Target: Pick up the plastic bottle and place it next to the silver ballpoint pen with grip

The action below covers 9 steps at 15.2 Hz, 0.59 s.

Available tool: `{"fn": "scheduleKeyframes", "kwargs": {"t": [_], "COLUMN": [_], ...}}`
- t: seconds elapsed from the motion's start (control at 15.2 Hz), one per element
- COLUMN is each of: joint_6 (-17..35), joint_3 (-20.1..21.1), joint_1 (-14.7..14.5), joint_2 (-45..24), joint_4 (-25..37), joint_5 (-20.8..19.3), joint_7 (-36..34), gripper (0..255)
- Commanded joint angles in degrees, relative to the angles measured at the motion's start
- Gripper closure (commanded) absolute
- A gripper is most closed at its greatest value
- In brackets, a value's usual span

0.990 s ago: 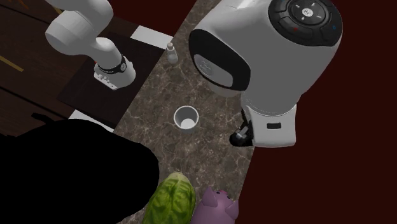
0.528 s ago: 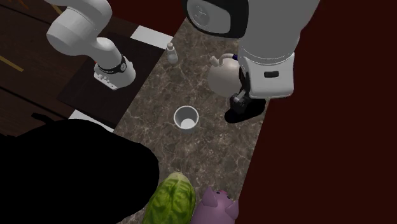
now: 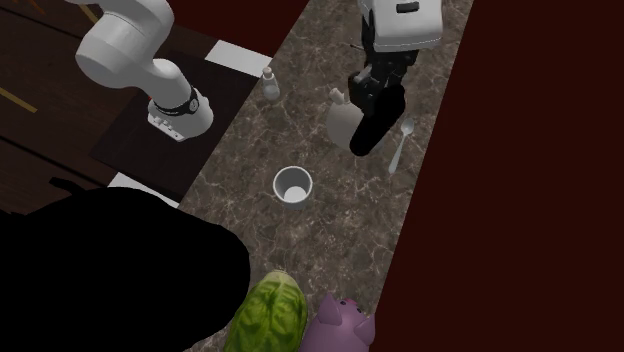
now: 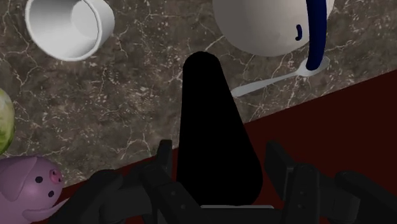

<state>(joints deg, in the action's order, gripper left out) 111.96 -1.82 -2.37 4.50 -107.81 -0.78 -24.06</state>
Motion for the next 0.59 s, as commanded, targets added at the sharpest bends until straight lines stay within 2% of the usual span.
{"fn": "scheduleKeyframes", "kwargs": {"t": [0.0,0.53], "joint_6": [-1.2,-6.8], "joint_3": [1.2,6.8], "joint_1": [-1.0,-4.8], "joint_2": [2.0,8.5], "joint_4": [-0.8,-1.9], "joint_5": [-0.3,-0.5], "joint_7": [-2.2,-11.6], "gripper": [255,255]}}
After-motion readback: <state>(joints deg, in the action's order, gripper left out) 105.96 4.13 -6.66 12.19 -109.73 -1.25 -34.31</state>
